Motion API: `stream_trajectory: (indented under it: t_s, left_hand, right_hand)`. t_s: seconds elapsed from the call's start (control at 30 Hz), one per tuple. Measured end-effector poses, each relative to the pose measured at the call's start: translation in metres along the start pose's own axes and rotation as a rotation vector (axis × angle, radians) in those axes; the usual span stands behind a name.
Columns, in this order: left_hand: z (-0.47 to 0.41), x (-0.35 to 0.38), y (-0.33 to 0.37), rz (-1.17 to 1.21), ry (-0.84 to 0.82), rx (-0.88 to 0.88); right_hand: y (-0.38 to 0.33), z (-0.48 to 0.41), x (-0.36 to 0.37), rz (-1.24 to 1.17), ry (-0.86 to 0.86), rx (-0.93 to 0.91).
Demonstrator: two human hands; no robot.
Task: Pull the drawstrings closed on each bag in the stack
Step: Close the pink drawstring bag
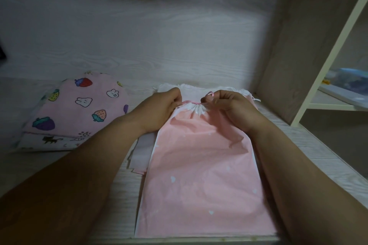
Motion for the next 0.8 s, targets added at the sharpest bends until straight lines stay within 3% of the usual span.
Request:
stream_trajectory:
  t_s: [0.17,0.37,0.53,0.67,0.73,0.8]
  left_hand:
    - [0.001,-0.004,0.001,0.046,0.064,0.0]
    - [0.003,-0.007,-0.011,0.232,0.17,-0.124]
    - [0.001,-0.005,-0.015,0.286,0.181,-0.22]
    - [0.008,0.01,-0.021,0.691,0.022,-0.43]
    - [0.009,0.019,-0.018,0.593,-0.086,-0.392]
    - [0.006,0.019,-0.016,0.428,-0.082,-0.32]
  right_hand:
    - [0.003,0.001,-0.002,-0.021,-0.003,0.011]
    - [0.015,0.006,-0.001,0.398,-0.004,0.064]
    - [0.016,0.004,-0.009,0.454,0.061,0.039]
    - [0.021,0.001,-0.011,0.5,0.105,0.049]
    - [0.021,0.001,-0.01,0.504,0.122,0.048]
    - [0.022,0.001,-0.009,0.486,0.123,0.052]
Point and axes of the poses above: each hand's wrist, its own z-axis away from the middle knuckle, its own x-axis out of the palm, y = z × x, the point moved 9 cm from there along -z, towards the middle knuckle, and after that the axes turned 6 degrees about z, right-handed, at the moved point
